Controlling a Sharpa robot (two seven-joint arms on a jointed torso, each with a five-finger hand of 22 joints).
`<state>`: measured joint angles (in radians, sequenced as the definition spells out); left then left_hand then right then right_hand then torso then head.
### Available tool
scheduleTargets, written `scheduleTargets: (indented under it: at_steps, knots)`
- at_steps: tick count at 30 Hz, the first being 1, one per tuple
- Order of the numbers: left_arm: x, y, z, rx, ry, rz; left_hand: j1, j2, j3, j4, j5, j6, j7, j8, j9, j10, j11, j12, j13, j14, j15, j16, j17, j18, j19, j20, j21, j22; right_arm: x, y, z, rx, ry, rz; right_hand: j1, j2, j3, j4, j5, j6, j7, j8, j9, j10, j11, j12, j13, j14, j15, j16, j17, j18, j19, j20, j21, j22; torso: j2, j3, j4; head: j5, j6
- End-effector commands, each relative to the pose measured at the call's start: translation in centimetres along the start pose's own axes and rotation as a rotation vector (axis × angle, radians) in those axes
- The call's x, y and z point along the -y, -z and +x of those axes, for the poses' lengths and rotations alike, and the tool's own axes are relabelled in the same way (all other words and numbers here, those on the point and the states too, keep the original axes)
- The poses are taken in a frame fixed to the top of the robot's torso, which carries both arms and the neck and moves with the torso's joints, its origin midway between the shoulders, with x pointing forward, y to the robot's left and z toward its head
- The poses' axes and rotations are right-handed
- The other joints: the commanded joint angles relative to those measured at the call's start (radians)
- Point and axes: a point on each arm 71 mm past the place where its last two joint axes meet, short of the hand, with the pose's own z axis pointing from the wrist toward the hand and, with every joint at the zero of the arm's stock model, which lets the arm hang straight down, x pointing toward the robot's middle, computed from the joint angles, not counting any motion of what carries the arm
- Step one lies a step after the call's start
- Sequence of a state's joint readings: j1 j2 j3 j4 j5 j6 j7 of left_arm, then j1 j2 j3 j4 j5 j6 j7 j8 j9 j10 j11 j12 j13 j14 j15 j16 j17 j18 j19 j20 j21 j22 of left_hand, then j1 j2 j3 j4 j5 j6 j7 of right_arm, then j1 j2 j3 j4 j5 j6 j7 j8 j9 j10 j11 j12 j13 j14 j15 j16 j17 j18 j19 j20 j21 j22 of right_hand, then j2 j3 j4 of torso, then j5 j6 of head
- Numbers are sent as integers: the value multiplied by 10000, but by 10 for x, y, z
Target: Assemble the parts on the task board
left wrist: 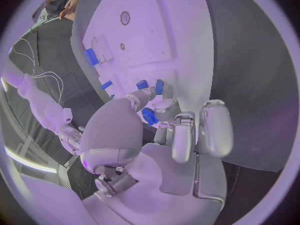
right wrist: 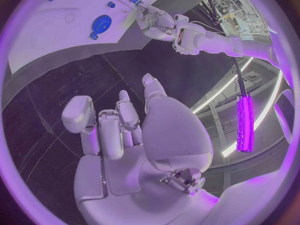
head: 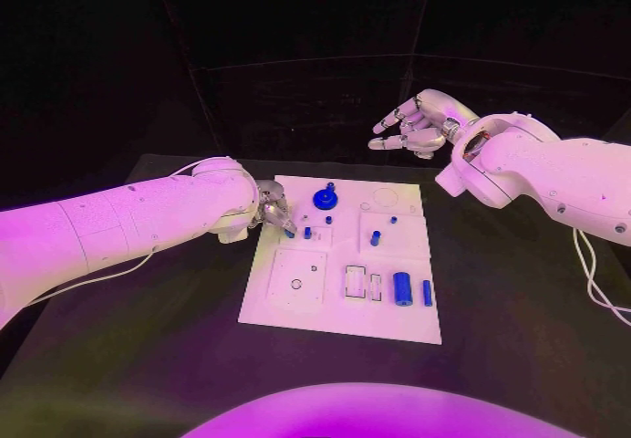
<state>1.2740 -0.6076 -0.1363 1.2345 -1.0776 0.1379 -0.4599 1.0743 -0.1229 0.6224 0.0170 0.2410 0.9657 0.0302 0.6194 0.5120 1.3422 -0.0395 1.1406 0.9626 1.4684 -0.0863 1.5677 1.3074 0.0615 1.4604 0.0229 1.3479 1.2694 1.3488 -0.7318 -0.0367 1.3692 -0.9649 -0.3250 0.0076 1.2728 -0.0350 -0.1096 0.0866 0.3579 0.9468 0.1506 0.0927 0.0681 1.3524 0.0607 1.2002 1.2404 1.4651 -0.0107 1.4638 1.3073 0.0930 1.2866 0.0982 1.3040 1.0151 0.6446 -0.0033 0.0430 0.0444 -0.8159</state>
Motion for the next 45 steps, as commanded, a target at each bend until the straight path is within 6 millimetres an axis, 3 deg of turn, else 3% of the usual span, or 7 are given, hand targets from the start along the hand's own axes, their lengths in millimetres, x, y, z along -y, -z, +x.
scheduleTargets:
  at_steps: [1,20,27,31,37,45]
  knots:
    - [2,-1,3,-171,-172,-23,-268,-1,-251,-137,-24,169,-63,-1,-102,112,-53,93,81,1024,-108,31,2634,27,101,-73,73,31,-2,0,-1,-23,23,-98,-13,88,-73,10,-2,66,-26,60,2,95,-3,64,11,614,-41,-35,619,169,48,-53,-31,6,2,5,-8,-8,-7]
    - [4,-6,1,-96,-165,-286,-600,339,-1696,545,-19,373,-60,-149,-378,133,-52,164,236,1024,-123,31,2634,18,117,-107,85,93,-1,0,-1,-22,21,-59,2,104,-104,24,30,70,-27,66,2,86,-4,54,-8,610,-42,-48,600,171,44,-55,-39,-6,0,-2,-7,-53,2]
    - [2,-6,-1,-66,-140,-397,-742,317,-2420,855,-30,439,-48,-202,-480,119,-42,151,248,1024,-114,31,2634,18,113,-98,69,95,-1,1,-1,-17,22,-50,2,104,-104,24,30,70,-27,66,2,86,-4,54,-8,610,-42,-48,600,171,44,-55,-39,-6,-3,0,-4,-62,-8]
    - [-1,-5,-2,13,-86,-404,-876,172,-3270,1172,-40,486,-36,-245,-564,105,-32,138,258,1024,-107,31,2634,19,114,-94,61,106,-1,1,-1,-12,24,-46,2,104,-104,24,30,70,-27,66,2,86,-4,54,-8,610,-42,-48,600,171,44,-55,-39,-6,-4,-6,-3,-77,2]
    - [-4,-3,-2,81,-29,-350,-830,87,-4005,1419,-581,516,-36,-269,-629,103,-26,139,282,1024,-105,31,2634,20,119,-96,60,124,0,1,-2,-14,27,-38,2,104,-104,24,30,70,-27,66,2,86,-4,54,-8,610,-42,-48,600,171,44,-55,-39,-6,-7,-2,-3,-96,-8]
    - [-8,1,-5,518,426,-138,-709,162,-4497,1666,-660,485,-25,-301,-686,31,-18,26,156,1024,-108,31,2634,41,87,-97,-23,35,0,1,-2,1,31,-32,-6,107,-125,38,37,67,-26,67,1,74,-4,36,-27,607,-42,-57,588,174,38,-55,-47,-20,-7,-5,11,-111,7]
